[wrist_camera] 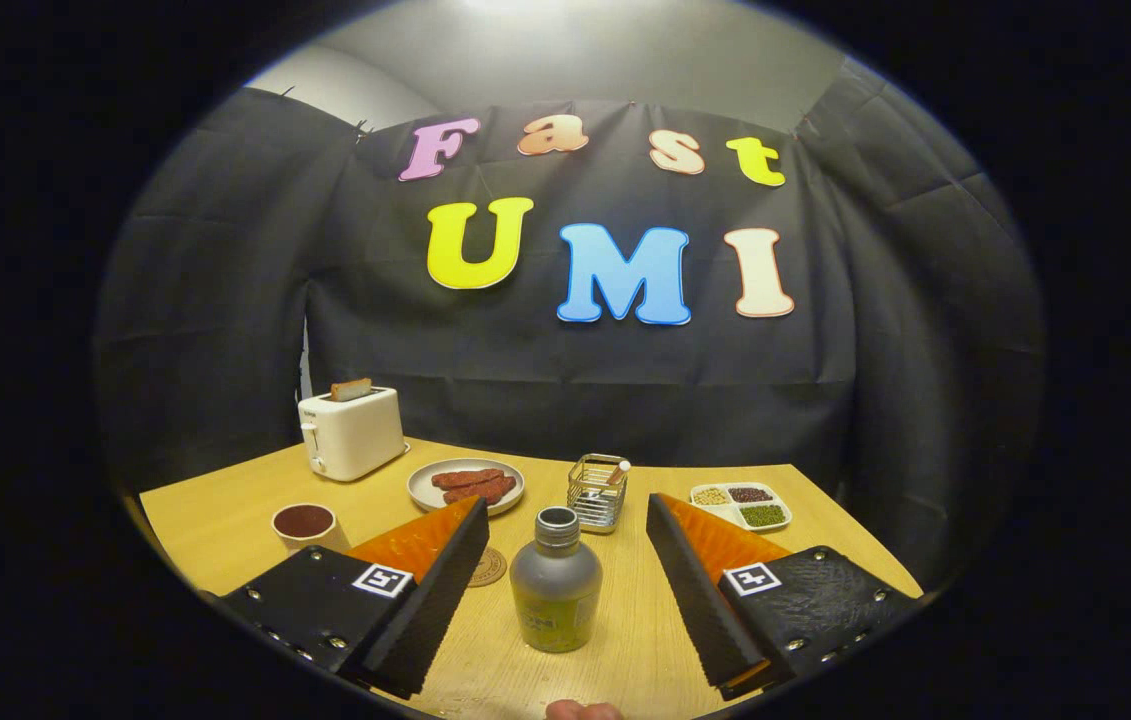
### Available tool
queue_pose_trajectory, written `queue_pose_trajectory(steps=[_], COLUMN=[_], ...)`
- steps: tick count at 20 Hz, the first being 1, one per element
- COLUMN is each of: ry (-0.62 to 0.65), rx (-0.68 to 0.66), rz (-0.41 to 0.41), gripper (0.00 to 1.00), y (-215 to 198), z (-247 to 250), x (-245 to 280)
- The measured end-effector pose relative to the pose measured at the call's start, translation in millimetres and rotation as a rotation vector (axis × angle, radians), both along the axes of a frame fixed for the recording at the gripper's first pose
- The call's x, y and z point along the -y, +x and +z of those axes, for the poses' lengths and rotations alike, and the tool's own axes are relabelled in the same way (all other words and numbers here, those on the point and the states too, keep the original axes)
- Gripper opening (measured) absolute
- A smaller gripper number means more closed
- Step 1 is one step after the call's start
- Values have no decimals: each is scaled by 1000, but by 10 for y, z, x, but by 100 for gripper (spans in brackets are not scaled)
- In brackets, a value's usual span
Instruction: Take the bottle from table, then pour the juice into the cup, finally place the bottle on the coaster
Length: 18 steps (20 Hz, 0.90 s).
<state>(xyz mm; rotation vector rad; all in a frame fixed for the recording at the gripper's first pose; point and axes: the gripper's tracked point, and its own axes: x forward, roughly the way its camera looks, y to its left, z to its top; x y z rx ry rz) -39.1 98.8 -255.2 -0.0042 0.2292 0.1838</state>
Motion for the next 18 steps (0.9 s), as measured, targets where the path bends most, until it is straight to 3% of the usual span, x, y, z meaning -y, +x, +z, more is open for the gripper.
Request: queue_pose_trajectory(steps=[8, 17, 18], ry=[47, -21, -16], rx=[-102, -139, -144], rz=[-122, -129, -127], gripper=[97, 98, 89], y=[125, 291, 280], z=[-671, -1078, -1060], x=[8, -97, -112])
